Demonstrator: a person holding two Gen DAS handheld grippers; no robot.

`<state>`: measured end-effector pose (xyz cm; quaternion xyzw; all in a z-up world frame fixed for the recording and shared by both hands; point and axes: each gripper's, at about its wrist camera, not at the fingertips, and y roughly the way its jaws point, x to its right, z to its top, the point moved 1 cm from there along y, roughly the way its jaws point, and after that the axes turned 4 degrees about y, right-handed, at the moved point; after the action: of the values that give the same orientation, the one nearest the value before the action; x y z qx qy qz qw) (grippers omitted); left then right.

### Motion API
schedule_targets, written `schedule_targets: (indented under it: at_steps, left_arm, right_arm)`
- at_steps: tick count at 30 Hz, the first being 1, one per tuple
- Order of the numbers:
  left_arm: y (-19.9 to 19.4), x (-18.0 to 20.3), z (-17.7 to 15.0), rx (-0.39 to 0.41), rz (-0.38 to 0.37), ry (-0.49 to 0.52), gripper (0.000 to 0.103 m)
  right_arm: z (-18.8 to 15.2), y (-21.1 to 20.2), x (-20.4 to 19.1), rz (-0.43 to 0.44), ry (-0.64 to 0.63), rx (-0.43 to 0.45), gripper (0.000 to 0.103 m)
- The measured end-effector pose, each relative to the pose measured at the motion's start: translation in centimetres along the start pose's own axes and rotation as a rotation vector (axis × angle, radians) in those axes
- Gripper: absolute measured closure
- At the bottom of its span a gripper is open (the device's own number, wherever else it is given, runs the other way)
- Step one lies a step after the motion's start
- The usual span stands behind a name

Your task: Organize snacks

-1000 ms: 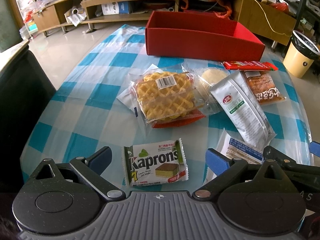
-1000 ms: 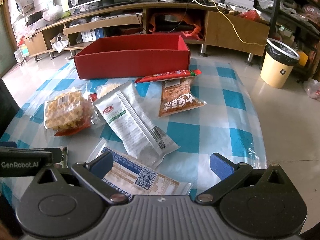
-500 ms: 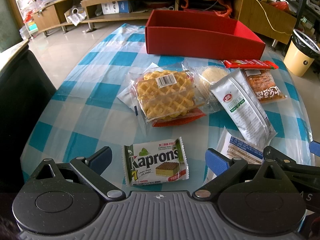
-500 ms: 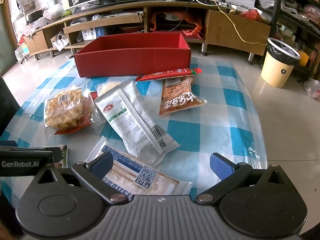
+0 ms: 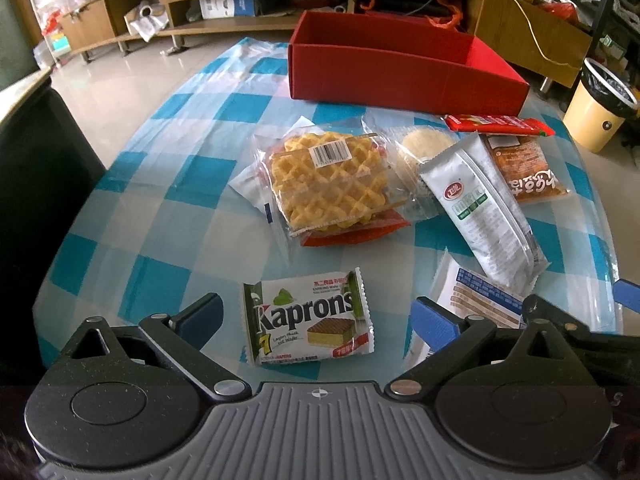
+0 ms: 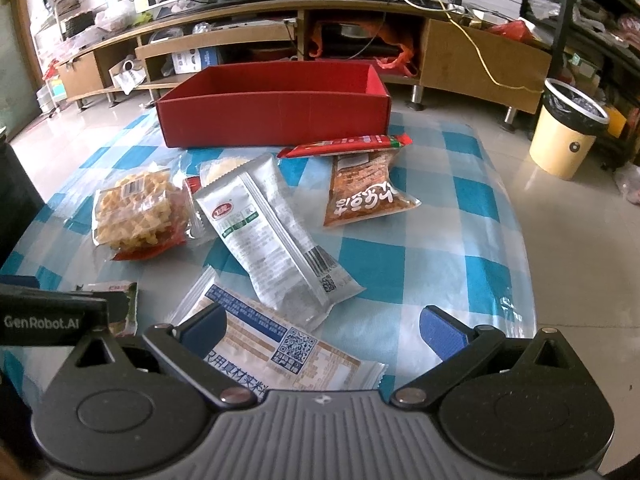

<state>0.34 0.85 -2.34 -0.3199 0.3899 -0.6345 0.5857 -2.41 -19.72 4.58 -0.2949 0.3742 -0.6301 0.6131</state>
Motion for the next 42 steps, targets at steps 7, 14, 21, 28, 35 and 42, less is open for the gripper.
schedule_targets:
  at_steps: [7,14,21,28,35,42]
  left_arm:
    - [0.3,-0.9,0.2,-0.024,-0.021,-0.041,0.001]
    - [0.9,-1.1,0.2,-0.058,-0.027,-0.047,0.001]
    - [1.2,-2.8,0.5,-0.074,-0.051,-0.112,0.001]
    - [2.1,-2.9,0.5,-0.105,-0.047,-0.11,0.001]
    - [2.0,-5.8,1.8,-0.077,-0.036,-0.215,0.001]
    - [2.2,-3.8,2.2,-0.076,-0.028,-0.111,0.0]
  right_arm:
    - [-0.6,0.3,-0.8,0.063,-0.101,-0.056,0.006]
    - [-1.1,0.6,-3.1,0.147,-0.292,-0.098,0.007]
    - [-0.9,2.9,-3.8,0.274,-0.563,-0.252,0.009]
    - [-0.2,5.7,-3.0,0.319,-0.485,-0.391,0.007]
    - [-0.9,3.9,-1.8,0.333,-0.408,-0.34,0.026]
    - [-0.1,2.8,0.0,0.361,-0.24,-0.288,0.035]
